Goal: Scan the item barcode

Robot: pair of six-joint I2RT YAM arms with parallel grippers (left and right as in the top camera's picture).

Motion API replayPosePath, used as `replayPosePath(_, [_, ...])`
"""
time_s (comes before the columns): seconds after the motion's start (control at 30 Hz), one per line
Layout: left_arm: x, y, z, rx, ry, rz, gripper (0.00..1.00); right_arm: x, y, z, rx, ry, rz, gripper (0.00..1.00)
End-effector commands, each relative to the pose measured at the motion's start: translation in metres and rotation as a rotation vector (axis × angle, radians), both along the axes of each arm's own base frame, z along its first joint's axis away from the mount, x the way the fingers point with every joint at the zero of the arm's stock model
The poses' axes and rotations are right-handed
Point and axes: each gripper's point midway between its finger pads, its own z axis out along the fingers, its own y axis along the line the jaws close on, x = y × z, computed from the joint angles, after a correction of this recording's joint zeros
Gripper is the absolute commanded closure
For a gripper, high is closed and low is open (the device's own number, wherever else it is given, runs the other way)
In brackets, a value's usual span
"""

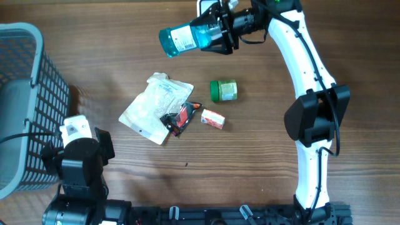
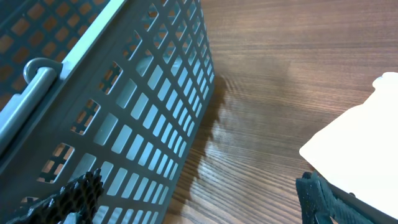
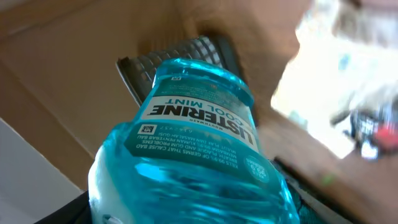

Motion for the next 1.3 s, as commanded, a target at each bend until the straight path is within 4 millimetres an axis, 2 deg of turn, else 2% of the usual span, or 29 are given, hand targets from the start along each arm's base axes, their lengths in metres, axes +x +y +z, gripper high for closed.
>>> replayPosePath(0.0, [-0.001, 0.003, 0.002, 0.006, -0.006, 0.015, 0.0, 0.015, -0.012, 0.016, -0.095, -0.324, 0.001, 0.37])
replayPosePath(0.1, [-0.001, 0.003, 0.002, 0.006, -0.006, 0.015, 0.0, 0.041, -0.03, -0.012, -0.344, -0.491, -0.05, 0.37])
replayPosePath(0.2, [-0.001, 0.003, 0.002, 0.006, -0.006, 0.015, 0.0, 0.056, -0.037, -0.019, -0.454, -0.602, -0.061, 0.37])
replayPosePath(0.43, [-0.001, 0.003, 0.002, 0.006, -0.006, 0.015, 0.0, 0.104, -0.063, -0.01, -0.647, -0.767, -0.232, 0.37])
replayPosePath(0.57, [-0.001, 0.003, 0.002, 0.006, -0.006, 0.015, 0.0, 0.122, -0.064, 0.004, -0.676, -0.89, -0.263, 0.37])
replayPosePath(0.7, [-0.001, 0.003, 0.002, 0.006, -0.006, 0.015, 0.0, 0.139, -0.08, 0.007, -0.841, -0.94, -0.376, 0.37])
replayPosePath(0.77, [-0.001, 0.003, 0.002, 0.006, -0.006, 0.015, 0.0, 0.143, -0.071, 0.008, -0.877, -1.004, -0.374, 0.37])
replayPosePath(0.9, [-0.001, 0.003, 0.002, 0.006, -0.006, 0.015, 0.0, 0.146, -0.037, 0.01, -0.845, -1.127, -0.325, 0.37])
replayPosePath(0.97, [-0.001, 0.003, 0.002, 0.006, -0.006, 0.015, 0.0, 0.139, -0.008, 0.003, -0.747, -1.213, -0.186, 0.37])
replayPosePath(1.03, [-0.001, 0.003, 0.002, 0.006, -0.006, 0.015, 0.0, 0.129, 0.009, 0.001, -0.653, -1.259, -0.078, 0.37])
replayPosePath(1.1, [-0.001, 0.003, 0.002, 0.006, -0.006, 0.015, 0.0, 0.122, 0.013, 0.001, -0.602, -1.317, 0.013, 0.37])
replayPosePath(1.17, [-0.001, 0.003, 0.002, 0.006, -0.006, 0.015, 0.0, 0.122, 0.007, 0.001, -0.594, -1.368, 0.066, 0.32])
replayPosePath(1.27, [-0.001, 0.003, 0.002, 0.006, -0.006, 0.015, 0.0, 0.122, -0.001, 0.001, -0.578, -1.45, 0.147, 0.32])
